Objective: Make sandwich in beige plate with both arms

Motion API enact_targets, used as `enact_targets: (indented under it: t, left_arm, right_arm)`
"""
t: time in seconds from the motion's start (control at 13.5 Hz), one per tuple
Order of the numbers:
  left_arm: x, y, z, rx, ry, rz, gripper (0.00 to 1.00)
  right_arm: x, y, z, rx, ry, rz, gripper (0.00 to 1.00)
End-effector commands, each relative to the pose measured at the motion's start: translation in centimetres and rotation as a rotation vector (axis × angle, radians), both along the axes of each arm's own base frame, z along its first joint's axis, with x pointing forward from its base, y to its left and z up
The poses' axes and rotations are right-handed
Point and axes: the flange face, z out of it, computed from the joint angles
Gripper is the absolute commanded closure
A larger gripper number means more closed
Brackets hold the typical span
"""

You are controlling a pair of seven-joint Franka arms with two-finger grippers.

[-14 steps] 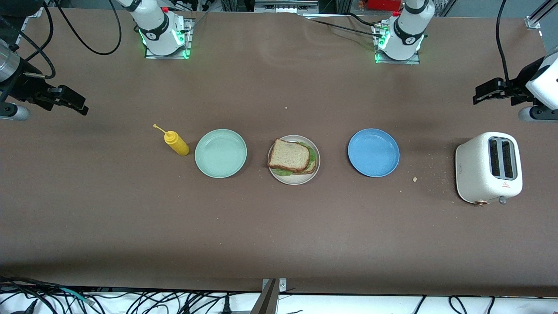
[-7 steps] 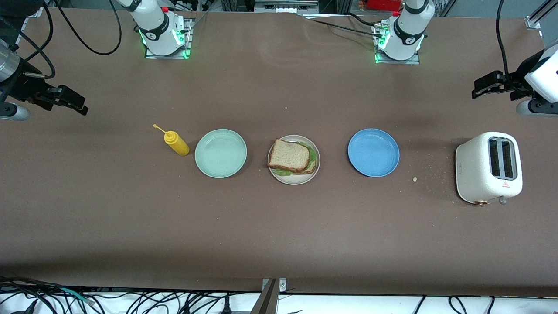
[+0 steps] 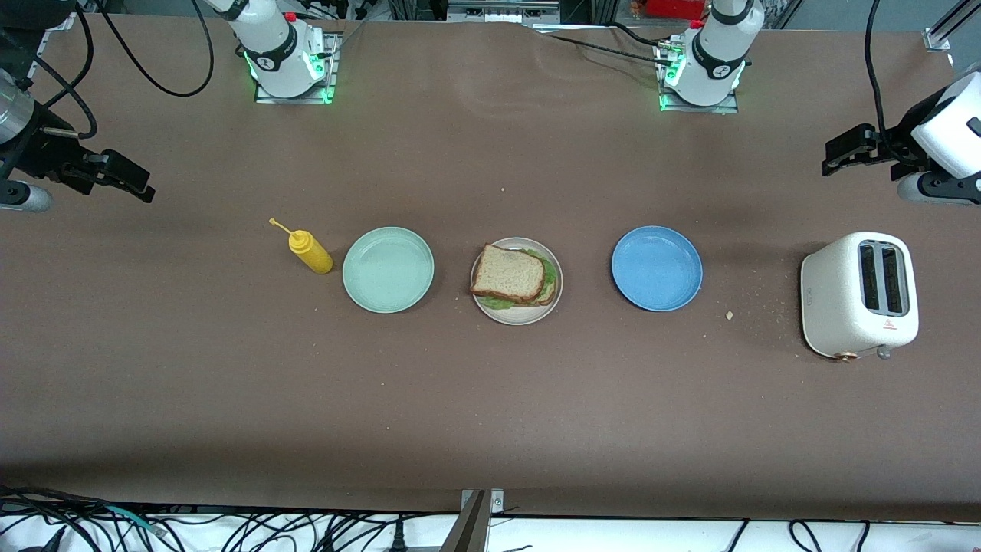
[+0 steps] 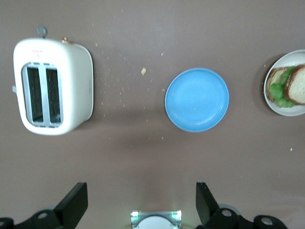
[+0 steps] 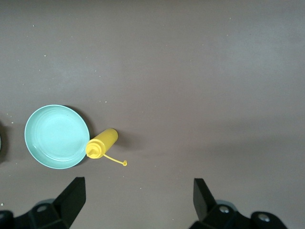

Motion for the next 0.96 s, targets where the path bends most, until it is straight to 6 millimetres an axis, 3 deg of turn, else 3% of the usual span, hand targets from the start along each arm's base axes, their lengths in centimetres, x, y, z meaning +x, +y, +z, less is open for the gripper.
enact_targets:
  t: [0.0, 0.89]
  left_arm:
    - [0.2, 0.2, 0.3, 0.024, -0.027, -0.013, 0.0]
    - [-0.1, 0.4, -0.7, 0.021, -0.045, -0.013, 0.0]
  right_arm:
    - [-0.4, 0.0, 0.4, 0.007, -0.002, 0.008, 0.0]
    - [-0.4, 0.2, 0.4, 0.007, -0.002, 0.025, 0.0]
